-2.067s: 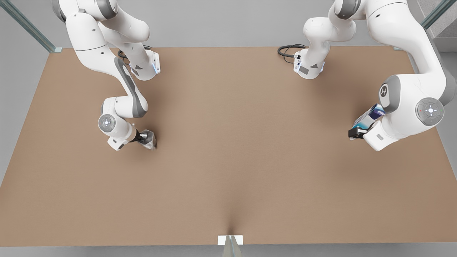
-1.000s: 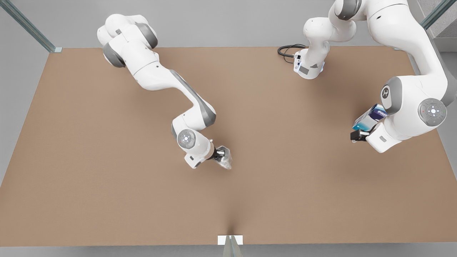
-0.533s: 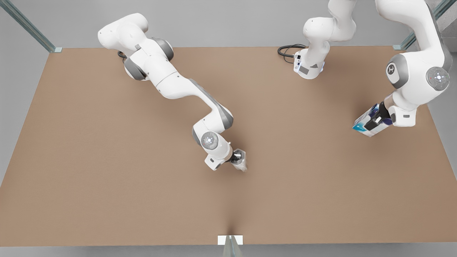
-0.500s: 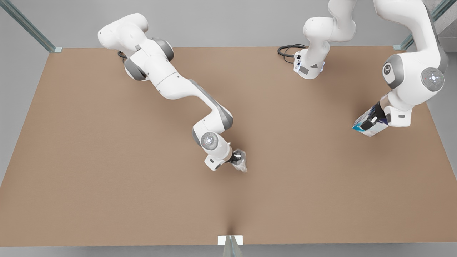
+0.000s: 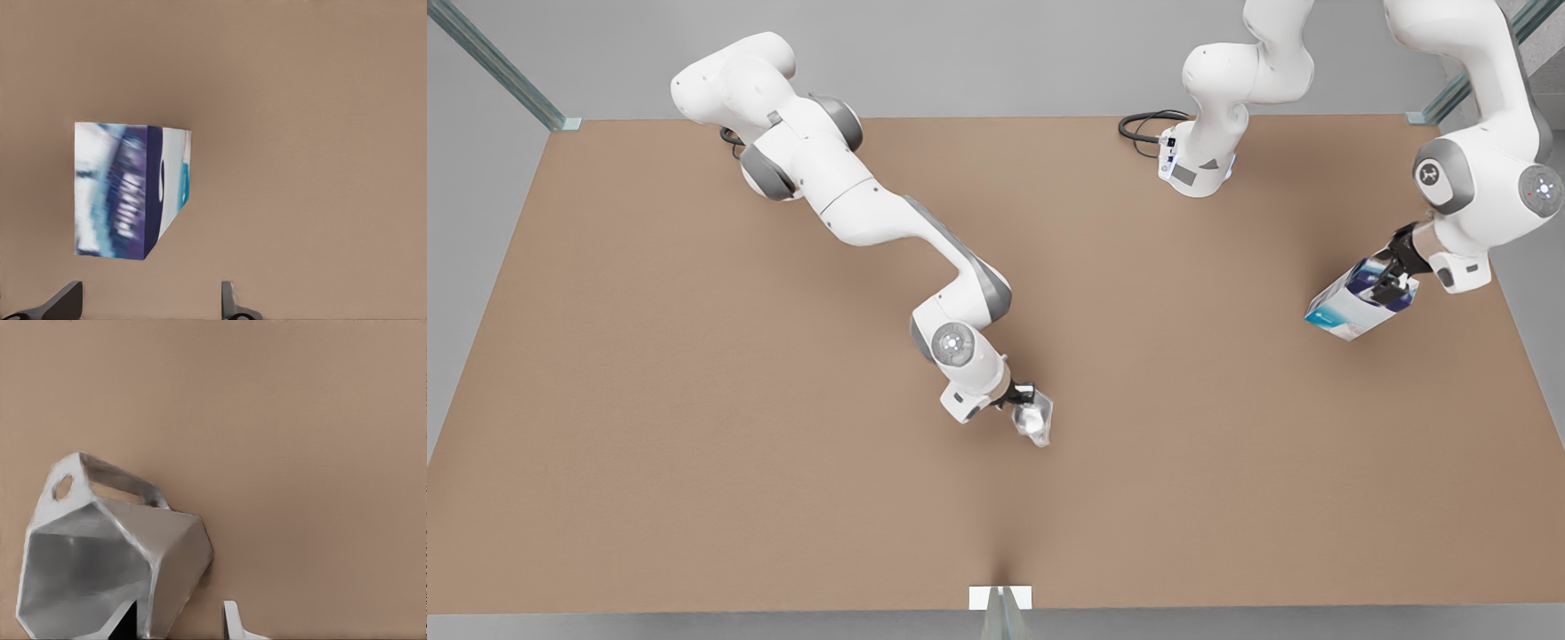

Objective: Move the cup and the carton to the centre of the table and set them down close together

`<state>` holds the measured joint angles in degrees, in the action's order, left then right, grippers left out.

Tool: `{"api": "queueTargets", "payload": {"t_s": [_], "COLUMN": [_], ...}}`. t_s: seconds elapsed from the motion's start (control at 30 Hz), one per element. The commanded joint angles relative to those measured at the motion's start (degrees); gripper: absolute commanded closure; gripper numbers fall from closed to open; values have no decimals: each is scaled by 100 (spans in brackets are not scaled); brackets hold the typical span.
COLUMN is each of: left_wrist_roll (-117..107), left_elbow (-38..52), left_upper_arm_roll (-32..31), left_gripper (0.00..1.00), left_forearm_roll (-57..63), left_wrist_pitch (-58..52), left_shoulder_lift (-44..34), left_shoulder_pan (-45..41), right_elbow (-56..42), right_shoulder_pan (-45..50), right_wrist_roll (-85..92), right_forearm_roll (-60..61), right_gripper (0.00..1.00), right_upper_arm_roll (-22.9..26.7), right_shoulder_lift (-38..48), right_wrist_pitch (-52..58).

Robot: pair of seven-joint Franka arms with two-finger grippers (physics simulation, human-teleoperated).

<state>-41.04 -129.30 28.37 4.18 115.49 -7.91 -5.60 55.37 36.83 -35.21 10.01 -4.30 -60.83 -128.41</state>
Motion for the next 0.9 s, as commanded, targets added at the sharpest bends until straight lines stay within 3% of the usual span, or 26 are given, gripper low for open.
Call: {"api": "queueTargets", "payload": {"t_s": [0.0, 0.2, 0.27, 0.3, 0.33, 0.37, 0.53, 0.63, 0.73, 0.87], "left_wrist_roll": [0, 70, 79, 79, 79, 79, 97, 97, 105, 105], "left_elbow": [-43, -34, -43, -34, -43, -43, -43, -43, -43, -61], "left_upper_arm_roll": [11, 380, 467, 485, 538, 538, 644, 644, 644, 635], "left_gripper": [0, 0, 0, 0, 0, 0, 0, 0, 0, 0], "left_forearm_roll": [12, 250, 250, 258, 258, 258, 258, 250, 206, 179], "left_wrist_pitch": [35, 413, 440, 449, 457, 501, 703, 809, 1011, 1020], "left_shoulder_lift": [0, 228, 290, 307, 334, 369, 632, 817, 1054, 1230], "left_shoulder_pan": [7, 51, 59, 59, 59, 59, 59, 68, 103, 103], "right_elbow": [0, 52, 1307, 2143, 3056, 3173, 3147, 2812, 2751, 2013], "right_shoulder_pan": [0, 35, -368, -781, -1098, -1397, -3243, -3375, -3375, -3621], "right_wrist_roll": [-4, 23, 49, 66, 355, 962, 2545, 3679, 3679, 3872], "right_forearm_roll": [0, 0, -122, -474, -483, -448, -895, -1045, -957, -940], "right_gripper": [16, 16, 12, 0, 0, 0, 0, 0, 0, 0], "right_upper_arm_roll": [8, -9, -53, -71, 261, 545, 562, 659, 650, 720], "right_shoulder_lift": [1, 536, 1616, 2301, 3119, 3428, 4334, 4334, 4325, 4351], "right_wrist_pitch": [0, 61, -123, -123, -123, 245, 2073, 2830, 2865, 3832]}}
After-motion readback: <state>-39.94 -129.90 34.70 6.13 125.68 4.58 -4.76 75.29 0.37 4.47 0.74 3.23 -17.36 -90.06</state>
